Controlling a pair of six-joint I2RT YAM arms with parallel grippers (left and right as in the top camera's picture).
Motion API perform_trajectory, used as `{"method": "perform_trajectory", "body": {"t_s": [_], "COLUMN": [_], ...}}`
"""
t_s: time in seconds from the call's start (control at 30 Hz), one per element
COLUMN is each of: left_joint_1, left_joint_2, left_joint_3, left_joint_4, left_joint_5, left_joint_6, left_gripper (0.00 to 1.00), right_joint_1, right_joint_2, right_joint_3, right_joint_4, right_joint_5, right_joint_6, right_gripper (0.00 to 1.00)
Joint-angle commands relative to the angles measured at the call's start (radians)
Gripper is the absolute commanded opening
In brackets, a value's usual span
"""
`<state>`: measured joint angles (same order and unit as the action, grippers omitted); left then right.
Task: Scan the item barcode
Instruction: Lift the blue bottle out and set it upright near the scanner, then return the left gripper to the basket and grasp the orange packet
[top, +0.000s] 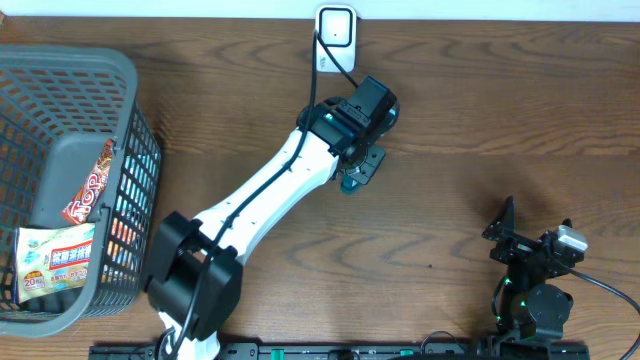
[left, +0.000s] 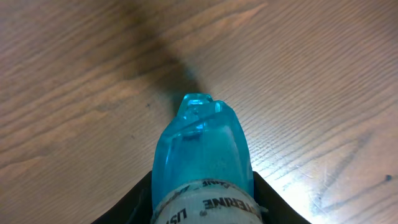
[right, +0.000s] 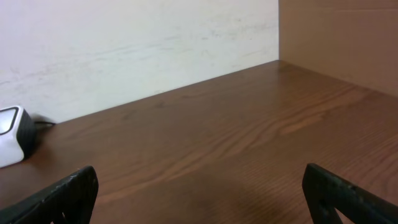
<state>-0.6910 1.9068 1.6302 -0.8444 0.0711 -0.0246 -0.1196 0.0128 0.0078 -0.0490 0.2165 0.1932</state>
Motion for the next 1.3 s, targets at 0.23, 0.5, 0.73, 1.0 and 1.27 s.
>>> {"method": "perform_trajectory", "body": {"t_s": [0.23,0.5,0.73,1.0,1.27], "left_joint_1": [0.000,0.000,0.000,0.010,0.259], "left_joint_2": [0.087,0.070,-0.014,-0.225,-0.562], "left_joint_3": [0.008,0.008,0.010,0.014,0.045], "left_joint_4": [0.005,0.001,-0.007,-0.069,-0.091], "left_joint_5": [-0.016,-0.016,-0.016,-0.140,-0.484], "left_joint_6": [-0.033,-0.052,-0.059,-0.078,-0.318], "left_gripper": [0.22,0.72,1.00,0.99,0.98], "right_joint_1": [-0.005,-0.005,-0.005,-0.005,-0.005], "right_joint_2": [-0.003,-0.003,-0.003,-0.003,-0.003], "right_joint_3": [-0.003,-0.002,-0.002,-0.003,-0.003], "right_joint_4": [-0.004,-0.004,-0.004,-0.004,-0.004], "right_joint_5": [0.002,0.002,0.002,0.002,0.002], "right_joint_6": [-0.011,-0.011,-0.011,-0.011,-0.011], "right_gripper": [0.99,0.99,0.99,0.99,0.99]}}
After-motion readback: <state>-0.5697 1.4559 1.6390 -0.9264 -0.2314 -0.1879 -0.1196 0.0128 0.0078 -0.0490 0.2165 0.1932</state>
